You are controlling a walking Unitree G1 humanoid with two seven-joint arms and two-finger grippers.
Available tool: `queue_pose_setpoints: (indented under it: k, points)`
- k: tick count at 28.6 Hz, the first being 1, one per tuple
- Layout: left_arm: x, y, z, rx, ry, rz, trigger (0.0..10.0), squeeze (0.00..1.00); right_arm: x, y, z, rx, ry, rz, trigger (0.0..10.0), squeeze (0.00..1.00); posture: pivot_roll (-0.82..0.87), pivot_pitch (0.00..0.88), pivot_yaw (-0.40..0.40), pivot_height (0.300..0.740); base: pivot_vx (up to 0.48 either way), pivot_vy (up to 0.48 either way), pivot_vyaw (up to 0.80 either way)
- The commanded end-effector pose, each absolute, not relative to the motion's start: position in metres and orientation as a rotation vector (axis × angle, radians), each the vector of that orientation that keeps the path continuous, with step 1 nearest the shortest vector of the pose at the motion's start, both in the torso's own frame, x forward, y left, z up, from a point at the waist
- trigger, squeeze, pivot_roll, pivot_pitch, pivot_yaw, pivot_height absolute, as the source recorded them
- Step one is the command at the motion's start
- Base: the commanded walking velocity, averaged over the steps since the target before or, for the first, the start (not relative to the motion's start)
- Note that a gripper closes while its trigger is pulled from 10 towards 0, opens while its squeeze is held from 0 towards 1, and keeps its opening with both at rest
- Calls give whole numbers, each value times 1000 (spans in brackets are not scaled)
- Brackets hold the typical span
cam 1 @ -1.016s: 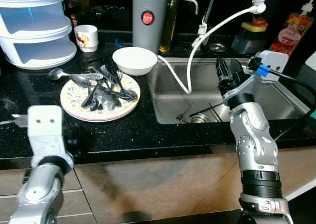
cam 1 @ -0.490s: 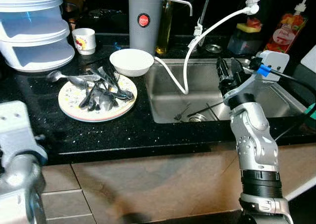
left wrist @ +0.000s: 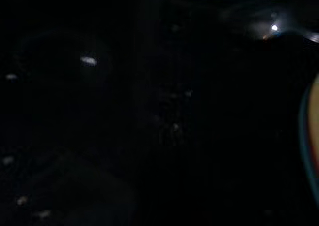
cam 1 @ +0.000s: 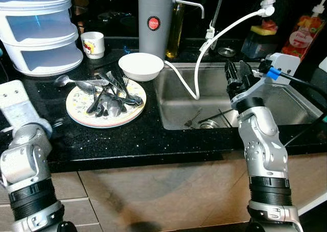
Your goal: Kitchen organization
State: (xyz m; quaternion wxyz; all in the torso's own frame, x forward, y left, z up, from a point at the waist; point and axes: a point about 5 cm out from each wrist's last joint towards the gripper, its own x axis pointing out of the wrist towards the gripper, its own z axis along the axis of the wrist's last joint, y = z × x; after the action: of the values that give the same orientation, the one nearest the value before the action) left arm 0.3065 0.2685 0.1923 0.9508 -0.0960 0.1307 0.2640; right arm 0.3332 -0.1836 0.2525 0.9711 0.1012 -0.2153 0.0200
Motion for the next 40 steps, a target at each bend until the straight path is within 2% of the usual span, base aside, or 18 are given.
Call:
queue_pose_setpoints:
  k: [1,3,6,11,14,15,16,17,18,19,20,26,27,30,39,40]
  points:
    - [310,257,164,-206,400,507,0,0,329,-190,251,198,-443,11,10000,0,85,0,-39,740,0,0,0]
    - [311,257,167,-182,386,507,0,0,329,-190,251,198,-443,9,10000,0,76,0,-30,740,0,0,0]
    - [319,265,188,-58,283,554,0,0,329,-191,251,198,-446,3,10000,0,76,0,-30,740,0,0,0]
    - [322,273,204,-3,214,591,0,0,329,-191,251,199,-448,2,10000,0,78,0,-27,740,0,0,0]
    - [324,282,234,53,85,619,0,0,330,-190,252,198,-450,7,10000,0,82,0,-27,740,0,0,0]
    - [324,282,238,48,72,609,8471,0,330,-189,252,198,-450,9,10000,0,84,0,-28,740,0,0,0]
    - [324,281,240,45,67,600,8471,0,330,-189,252,198,-450,9,10000,0,84,0,-28,740,0,0,0]
    - [324,279,239,-2,86,591,10000,0,330,-189,252,197,-450,9,10000,0,85,0,-29,740,0,0,0]
    - [324,279,239,-2,86,591,10000,0,330,-189,252,197,-450,9,10000,0,85,0,-29,740,0,0,0]
    - [323,275,235,-98,138,579,10000,204,330,-190,252,196,-451,9,10000,0,85,0,-29,740,0,0,0]
    - [323,274,233,-127,157,577,10000,1000,331,-190,252,195,-451,9,10000,0,87,0,-28,740,0,0,0]
    - [316,261,217,-221,292,541,10000,1000,331,-190,252,193,-452,10,10000,0,92,0,-26,740,0,0,0]
    - [312,261,215,-220,310,542,10000,0,331,-190,252,193,-452,10,10000,0,92,0,-26,740,0,0,0]
    - [300,264,205,-229,379,552,10000,0,331,-189,251,197,-451,10,10000,0,111,0,-17,740,0,0,0]
    - [289,272,186,-215,483,571,10000,0,331,-185,249,203,-444,19,10000,0,119,0,-20,740,0,0,0]
    - [286,274,177,-207,520,575,8863,0,331,-186,249,205,-445,18,10000,0,120,0,-17,740,0,0,0]
